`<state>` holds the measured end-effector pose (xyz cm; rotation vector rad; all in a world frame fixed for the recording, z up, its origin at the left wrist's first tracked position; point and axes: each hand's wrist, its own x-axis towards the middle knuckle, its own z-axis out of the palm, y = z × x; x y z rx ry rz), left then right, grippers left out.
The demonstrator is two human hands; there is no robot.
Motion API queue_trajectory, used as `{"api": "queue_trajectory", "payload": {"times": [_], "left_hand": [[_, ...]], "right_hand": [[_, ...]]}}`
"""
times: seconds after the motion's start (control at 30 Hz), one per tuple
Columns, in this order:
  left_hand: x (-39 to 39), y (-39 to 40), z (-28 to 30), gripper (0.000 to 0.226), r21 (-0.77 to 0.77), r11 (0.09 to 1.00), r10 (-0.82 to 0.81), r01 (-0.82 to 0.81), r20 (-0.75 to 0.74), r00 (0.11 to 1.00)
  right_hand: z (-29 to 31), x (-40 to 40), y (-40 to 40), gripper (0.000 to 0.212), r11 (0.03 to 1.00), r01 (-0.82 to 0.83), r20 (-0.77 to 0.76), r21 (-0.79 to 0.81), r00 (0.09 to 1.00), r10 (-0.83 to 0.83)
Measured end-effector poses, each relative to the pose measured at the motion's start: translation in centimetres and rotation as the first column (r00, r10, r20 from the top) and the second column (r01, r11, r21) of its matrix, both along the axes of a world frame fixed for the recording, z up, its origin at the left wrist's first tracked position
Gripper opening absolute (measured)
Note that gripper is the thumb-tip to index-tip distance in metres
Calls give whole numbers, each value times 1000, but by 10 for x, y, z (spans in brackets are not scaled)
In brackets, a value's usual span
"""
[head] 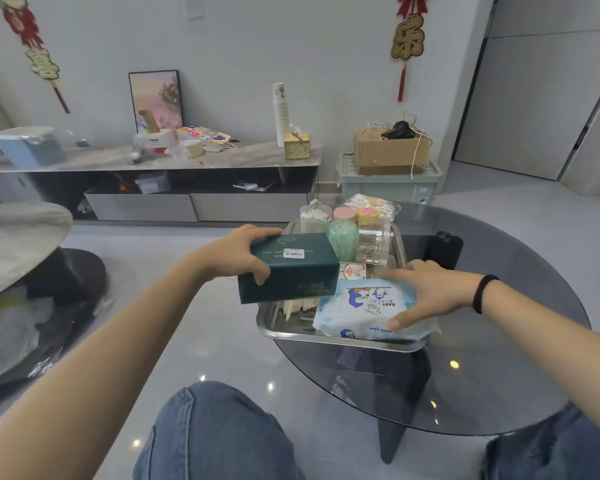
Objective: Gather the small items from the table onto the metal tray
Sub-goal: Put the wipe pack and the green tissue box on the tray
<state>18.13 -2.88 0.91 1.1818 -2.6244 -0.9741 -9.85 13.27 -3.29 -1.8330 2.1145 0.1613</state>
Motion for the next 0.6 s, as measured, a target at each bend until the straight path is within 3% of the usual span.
{"api": "queue_trajectory", "payload": {"times": [0.13,0.3,0.43,0.5,0.6], "left_hand": [[2,3,1,95,22,1000,22,-21,-44,999],[8,7,4,92,49,998,46,-42,-81,996],[11,9,4,93,39,998,56,-52,-87,995],[12,12,3,93,32,998,55,-52,-91,994],[10,16,0,94,24,999,44,-41,-97,994]], "right_hand": [[-1,13,0,86,997,3,194,-80,981,13],[-16,30,-6,104,991,62,349,-119,937,-17],[-20,27,-3,94,963,170,275,-207,955,-109],[-23,26,-2,88,965,213,293,-156,943,-161],[-24,28,-3,78,959,268,475,-89,858,-196]]}}
